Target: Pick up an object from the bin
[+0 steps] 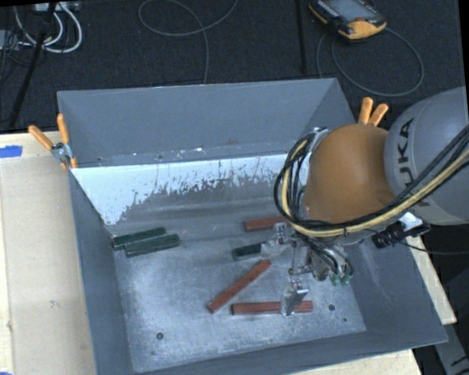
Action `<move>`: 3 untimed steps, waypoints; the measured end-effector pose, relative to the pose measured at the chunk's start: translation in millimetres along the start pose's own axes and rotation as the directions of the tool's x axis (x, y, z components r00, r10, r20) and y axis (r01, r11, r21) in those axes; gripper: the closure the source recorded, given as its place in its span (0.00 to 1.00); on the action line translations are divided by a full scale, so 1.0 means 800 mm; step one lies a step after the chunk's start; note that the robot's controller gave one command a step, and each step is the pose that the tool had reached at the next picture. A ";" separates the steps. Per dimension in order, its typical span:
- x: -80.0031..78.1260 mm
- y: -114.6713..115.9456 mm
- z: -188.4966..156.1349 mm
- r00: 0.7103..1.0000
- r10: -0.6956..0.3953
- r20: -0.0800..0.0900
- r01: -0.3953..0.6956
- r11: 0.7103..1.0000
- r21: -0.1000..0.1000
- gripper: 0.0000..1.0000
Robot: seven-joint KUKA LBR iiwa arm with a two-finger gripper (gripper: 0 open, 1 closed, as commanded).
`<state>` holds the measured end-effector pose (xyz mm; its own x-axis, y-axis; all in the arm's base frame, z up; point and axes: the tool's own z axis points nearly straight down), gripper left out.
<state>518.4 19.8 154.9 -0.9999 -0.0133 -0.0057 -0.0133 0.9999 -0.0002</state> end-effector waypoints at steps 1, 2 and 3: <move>0.048 -0.016 0.101 1.000 0.006 0.006 -0.006 1.000 -0.002 1.00; 0.048 -0.016 0.101 1.000 0.007 0.006 -0.006 1.000 -0.002 1.00; 0.053 -0.020 -0.103 1.000 0.029 -0.004 -0.029 1.000 -0.001 1.00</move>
Offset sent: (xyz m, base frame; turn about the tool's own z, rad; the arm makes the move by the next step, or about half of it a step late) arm 0.0000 0.0000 0.0000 0.0000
